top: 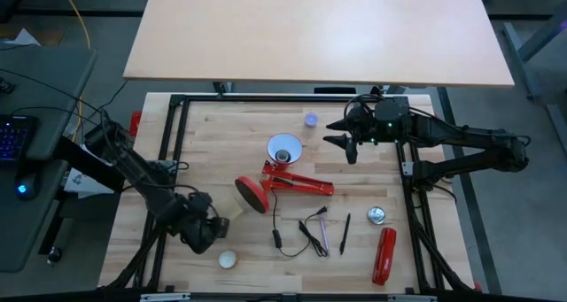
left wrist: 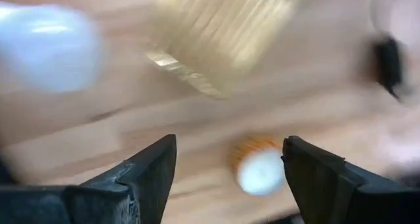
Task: Screw lightbulb
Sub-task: Insert the white lightbulb into the desk lamp
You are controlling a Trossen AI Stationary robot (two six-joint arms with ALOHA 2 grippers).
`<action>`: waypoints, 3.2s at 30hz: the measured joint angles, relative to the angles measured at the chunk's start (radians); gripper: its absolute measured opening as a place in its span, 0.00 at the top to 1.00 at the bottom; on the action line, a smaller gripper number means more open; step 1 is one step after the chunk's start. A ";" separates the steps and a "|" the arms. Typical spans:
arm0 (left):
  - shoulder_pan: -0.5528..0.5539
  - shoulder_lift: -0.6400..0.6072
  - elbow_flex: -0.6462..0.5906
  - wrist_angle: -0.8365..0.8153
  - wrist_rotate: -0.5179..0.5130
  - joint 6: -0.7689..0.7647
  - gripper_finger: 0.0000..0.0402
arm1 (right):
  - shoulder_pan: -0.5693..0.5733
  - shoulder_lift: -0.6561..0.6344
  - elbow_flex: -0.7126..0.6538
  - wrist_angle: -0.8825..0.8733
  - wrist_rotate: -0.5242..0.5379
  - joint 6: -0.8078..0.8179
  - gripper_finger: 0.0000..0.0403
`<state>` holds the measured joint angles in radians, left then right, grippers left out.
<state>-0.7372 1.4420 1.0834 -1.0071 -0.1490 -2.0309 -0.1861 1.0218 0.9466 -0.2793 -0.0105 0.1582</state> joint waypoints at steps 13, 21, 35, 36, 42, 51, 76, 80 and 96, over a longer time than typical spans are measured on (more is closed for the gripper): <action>0.193 0.133 -0.005 0.421 0.048 0.738 0.99 | -0.025 0.000 0.000 -0.006 -0.084 -0.001 0.53; 0.228 0.265 0.021 0.492 0.263 0.880 1.00 | -0.030 -0.003 0.000 -0.040 -0.141 -0.009 0.53; 0.393 0.090 0.020 -0.217 -0.110 1.171 1.00 | -0.030 -0.007 0.000 -0.026 0.014 0.003 0.53; 0.410 0.062 0.020 -0.250 -0.139 1.165 1.00 | -0.030 -0.007 0.000 -0.016 0.021 0.013 0.53; 0.415 -0.116 0.020 -0.334 -0.160 1.076 1.00 | -0.030 -0.007 0.000 0.051 0.030 0.072 0.53; 0.499 -0.207 0.009 -0.354 0.006 1.223 0.90 | -0.030 0.012 0.000 0.077 0.008 0.104 0.53; 0.961 -0.114 -0.306 -0.312 0.585 1.681 0.37 | -0.020 0.132 0.000 0.092 -0.142 0.069 0.53; 0.974 -0.055 -0.305 -0.265 0.599 1.718 0.38 | -0.016 0.133 0.000 0.093 -0.147 0.069 0.53; 0.972 0.067 -0.305 -0.225 0.636 1.756 0.96 | -0.015 0.133 0.000 0.097 -0.157 0.059 0.53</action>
<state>0.2344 1.5089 0.7788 -1.2322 0.4873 -0.2749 -0.2012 1.1545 0.9466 -0.1822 -0.1673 0.2172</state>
